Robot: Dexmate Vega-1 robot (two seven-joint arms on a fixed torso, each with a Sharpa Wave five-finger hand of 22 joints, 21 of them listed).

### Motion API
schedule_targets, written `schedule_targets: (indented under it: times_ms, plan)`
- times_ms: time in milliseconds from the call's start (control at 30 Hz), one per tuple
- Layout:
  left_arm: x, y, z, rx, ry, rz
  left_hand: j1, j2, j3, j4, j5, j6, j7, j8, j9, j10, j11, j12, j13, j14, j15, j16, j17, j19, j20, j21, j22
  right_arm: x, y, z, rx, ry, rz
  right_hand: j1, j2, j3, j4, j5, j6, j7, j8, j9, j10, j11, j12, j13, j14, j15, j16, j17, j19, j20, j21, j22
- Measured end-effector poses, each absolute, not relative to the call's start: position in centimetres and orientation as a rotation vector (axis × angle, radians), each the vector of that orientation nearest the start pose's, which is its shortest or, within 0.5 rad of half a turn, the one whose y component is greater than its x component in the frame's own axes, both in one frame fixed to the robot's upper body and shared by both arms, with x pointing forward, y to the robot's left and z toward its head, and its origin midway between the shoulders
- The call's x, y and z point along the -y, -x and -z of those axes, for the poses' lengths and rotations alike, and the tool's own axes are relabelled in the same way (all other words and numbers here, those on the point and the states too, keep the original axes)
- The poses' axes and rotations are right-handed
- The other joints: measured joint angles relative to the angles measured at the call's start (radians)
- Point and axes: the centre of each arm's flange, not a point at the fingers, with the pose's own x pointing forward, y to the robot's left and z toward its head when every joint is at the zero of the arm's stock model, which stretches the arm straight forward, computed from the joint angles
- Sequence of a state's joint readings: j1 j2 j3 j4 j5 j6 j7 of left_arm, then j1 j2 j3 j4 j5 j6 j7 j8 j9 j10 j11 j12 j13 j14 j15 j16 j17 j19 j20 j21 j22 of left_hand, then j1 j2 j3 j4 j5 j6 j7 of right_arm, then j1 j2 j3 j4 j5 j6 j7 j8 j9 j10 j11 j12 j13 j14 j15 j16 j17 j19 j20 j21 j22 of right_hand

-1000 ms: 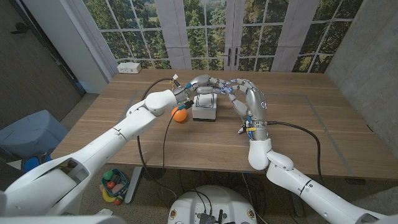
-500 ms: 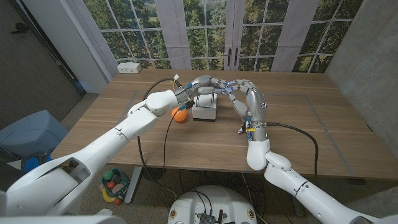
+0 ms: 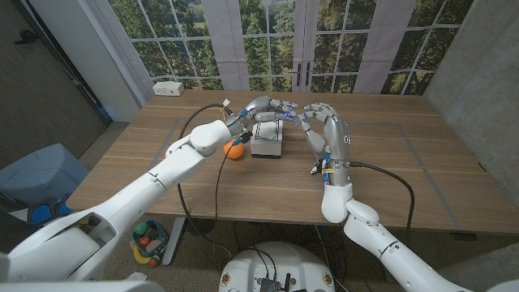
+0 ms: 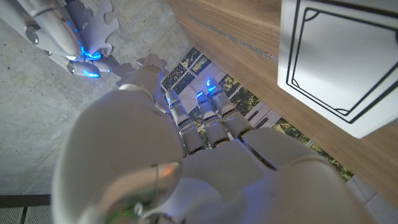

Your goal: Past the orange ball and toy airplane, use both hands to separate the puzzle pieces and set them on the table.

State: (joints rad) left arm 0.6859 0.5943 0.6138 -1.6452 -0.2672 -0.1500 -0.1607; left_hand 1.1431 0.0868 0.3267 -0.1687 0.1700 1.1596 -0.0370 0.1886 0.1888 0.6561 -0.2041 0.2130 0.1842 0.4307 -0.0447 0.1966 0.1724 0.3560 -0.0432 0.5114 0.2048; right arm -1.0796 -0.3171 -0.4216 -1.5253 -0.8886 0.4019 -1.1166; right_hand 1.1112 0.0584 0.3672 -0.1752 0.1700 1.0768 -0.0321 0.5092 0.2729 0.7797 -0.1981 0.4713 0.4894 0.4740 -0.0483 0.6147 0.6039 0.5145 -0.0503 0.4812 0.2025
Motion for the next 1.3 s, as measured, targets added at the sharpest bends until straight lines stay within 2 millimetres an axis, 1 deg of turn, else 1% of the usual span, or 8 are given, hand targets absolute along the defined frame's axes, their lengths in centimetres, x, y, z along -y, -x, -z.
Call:
schedule_targets:
  times_ms: [100,333,633,700,733,1133,1200,1300]
  plan:
    - [-12.3,-58.3,-5.2,0.776,-0.558,0.587,0.000,0.000,-0.004,-0.004,0.000,0.004,0.004,0.000,-0.001,0.003,-0.003,0.000,0.000,0.004,-0.004,0.000,0.000,0.000,0.000,0.000,0.000,15.7,-50.9,7.0,1.391,0.618,0.506,0.009,-0.009,0.000,0.000,0.000,0.009,0.001,0.000,-0.001,0.001,0.001,0.005,0.005,0.000,0.000,0.000,0.001,0.004,0.004,0.004,0.000]
    - [-12.5,-58.0,-5.1,0.789,-0.548,0.560,0.000,0.000,-0.004,-0.004,0.000,0.005,0.005,0.000,-0.001,0.012,-0.002,0.000,0.000,0.007,0.000,0.000,0.000,0.000,0.000,0.000,0.000,15.7,-50.7,7.2,1.403,0.613,0.516,0.015,-0.004,-0.006,0.000,0.004,0.009,0.001,0.000,-0.006,0.007,0.007,0.013,0.014,0.005,0.005,0.000,0.006,0.007,0.000,0.011,0.000]
    - [-12.7,-57.5,-5.0,0.821,-0.554,0.521,0.001,-0.002,-0.007,-0.002,0.000,0.005,0.005,0.000,0.000,0.014,-0.003,0.000,0.000,0.007,0.000,0.000,0.000,0.004,0.004,0.000,0.000,15.7,-50.5,7.4,1.419,0.612,0.527,0.020,-0.009,-0.010,0.004,0.004,0.018,-0.012,0.000,-0.009,0.011,0.010,0.020,0.023,0.014,0.004,0.000,0.011,0.009,-0.001,0.018,0.000]
    - [-12.8,-57.4,-4.9,0.826,-0.557,0.514,0.001,-0.002,-0.007,-0.002,0.000,0.005,0.005,0.000,0.000,0.014,-0.003,0.000,0.000,0.007,0.000,0.000,0.000,0.004,0.004,0.000,0.000,15.7,-50.4,7.4,1.420,0.611,0.528,0.020,-0.009,-0.010,0.004,0.004,0.016,-0.013,0.000,-0.012,0.012,0.012,0.021,0.027,0.016,0.005,0.000,0.011,0.015,0.005,0.018,0.000]
    - [-12.8,-57.4,-5.0,0.831,-0.561,0.508,0.001,-0.002,-0.007,-0.002,0.000,0.005,0.005,0.000,0.000,0.014,-0.003,0.000,0.000,0.007,0.000,0.000,0.000,0.004,0.004,0.000,0.000,15.7,-50.4,7.4,1.423,0.611,0.530,0.020,-0.009,-0.010,0.004,0.004,0.016,-0.013,-0.001,-0.014,0.018,0.006,0.021,0.028,0.016,0.005,0.000,0.011,0.016,0.006,0.022,0.002]
    - [-13.3,-56.5,-4.9,0.907,-0.634,0.396,0.002,-0.003,-0.014,0.000,0.000,0.005,0.005,0.000,0.000,0.016,-0.005,0.000,0.000,0.007,0.000,0.000,0.002,0.004,0.004,0.008,0.000,15.7,-50.2,7.6,1.436,0.638,0.530,0.020,-0.010,-0.014,0.008,0.008,0.022,-0.018,0.002,-0.020,0.019,0.005,0.024,0.037,0.023,-0.002,-0.005,0.010,0.016,0.006,0.026,0.005]
    - [-13.4,-56.2,-4.7,0.922,-0.650,0.371,0.002,-0.003,-0.016,0.000,0.000,0.005,0.005,0.000,0.000,0.019,-0.009,0.000,0.000,0.007,0.000,0.000,0.002,0.004,0.004,0.008,0.000,15.7,-50.2,7.6,1.434,0.654,0.533,0.035,-0.025,-0.014,0.008,0.008,0.022,-0.018,0.002,-0.020,0.019,0.005,0.028,0.037,0.023,-0.002,-0.008,0.011,0.016,0.006,0.026,0.005]
    - [-13.6,-55.8,-4.5,0.935,-0.672,0.333,0.002,-0.003,-0.016,0.000,0.000,0.005,0.005,0.000,0.000,0.023,-0.004,0.000,0.000,0.007,0.000,0.000,0.000,0.004,0.004,0.008,0.000,15.9,-50.4,7.5,1.420,0.674,0.545,0.035,-0.025,-0.017,0.011,0.008,0.022,-0.018,0.002,-0.020,0.019,0.005,0.028,0.040,0.023,-0.002,-0.012,0.010,0.016,0.006,0.029,0.005]
